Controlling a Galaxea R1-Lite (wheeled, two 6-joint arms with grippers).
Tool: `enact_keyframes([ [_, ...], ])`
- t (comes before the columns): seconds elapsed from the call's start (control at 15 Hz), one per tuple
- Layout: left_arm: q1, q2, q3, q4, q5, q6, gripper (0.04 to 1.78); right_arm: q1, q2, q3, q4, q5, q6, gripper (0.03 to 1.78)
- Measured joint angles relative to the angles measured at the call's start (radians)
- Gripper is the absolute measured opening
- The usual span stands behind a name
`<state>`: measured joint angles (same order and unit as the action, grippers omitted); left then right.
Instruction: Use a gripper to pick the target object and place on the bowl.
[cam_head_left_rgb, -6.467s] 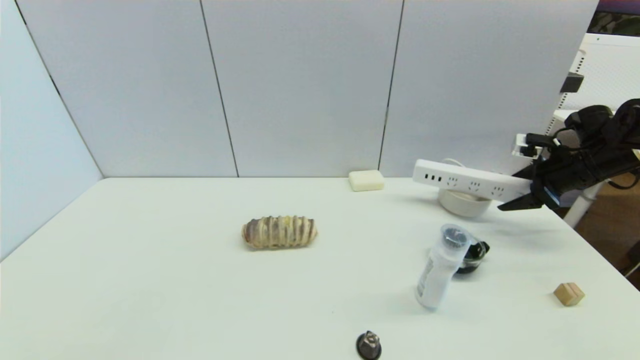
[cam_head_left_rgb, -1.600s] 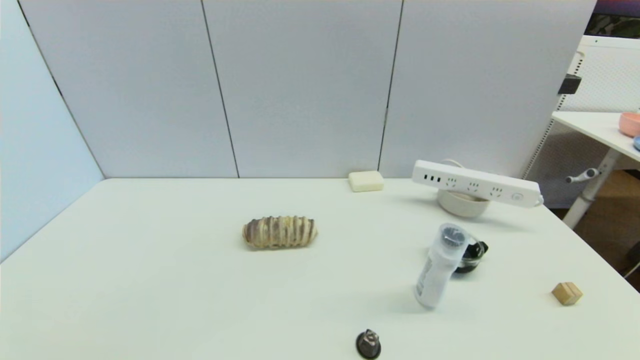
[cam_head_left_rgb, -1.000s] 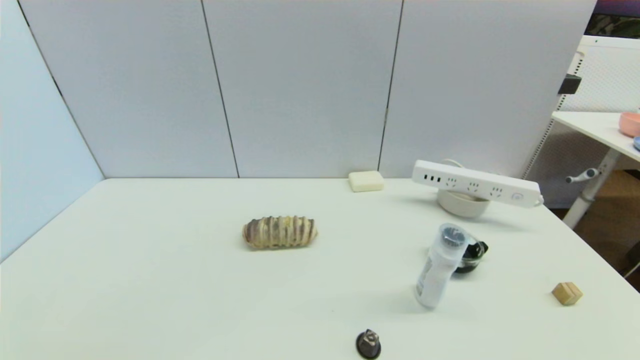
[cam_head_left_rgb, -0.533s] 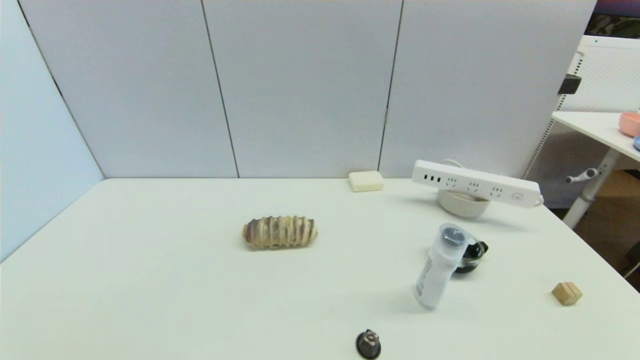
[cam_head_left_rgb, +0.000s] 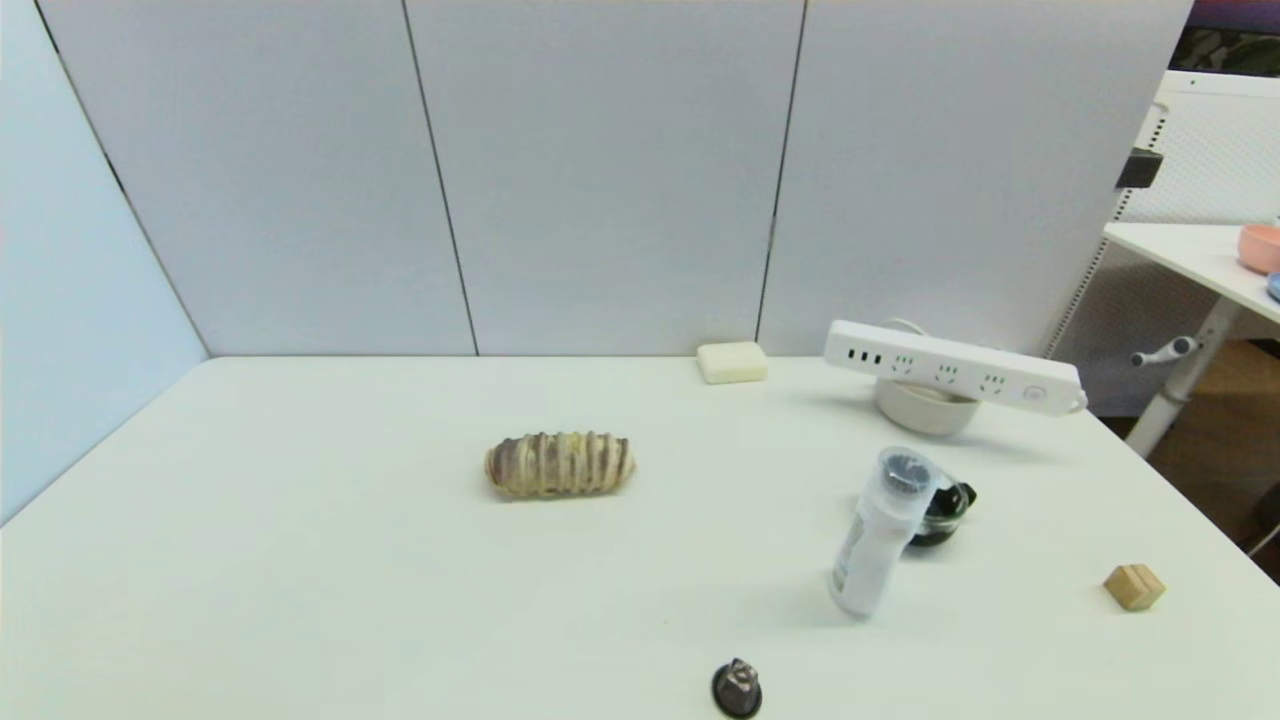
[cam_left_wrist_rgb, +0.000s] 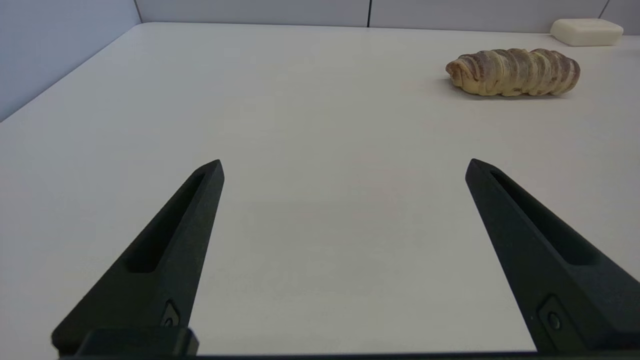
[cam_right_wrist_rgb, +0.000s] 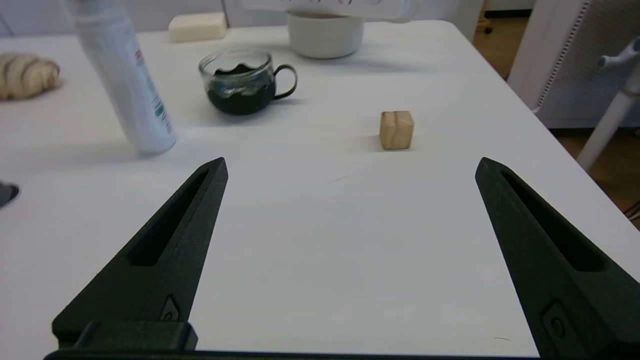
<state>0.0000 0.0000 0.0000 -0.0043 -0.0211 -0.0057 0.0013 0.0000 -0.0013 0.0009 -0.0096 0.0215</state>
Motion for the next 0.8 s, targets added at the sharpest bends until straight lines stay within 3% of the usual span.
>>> enact_keyframes([
  [0.8, 0.0, 0.0, 0.0, 0.0, 0.0, 0.0, 1.71, 0.0, 0.0, 0.0, 0.002, 0.01, -0.019, 1.71],
])
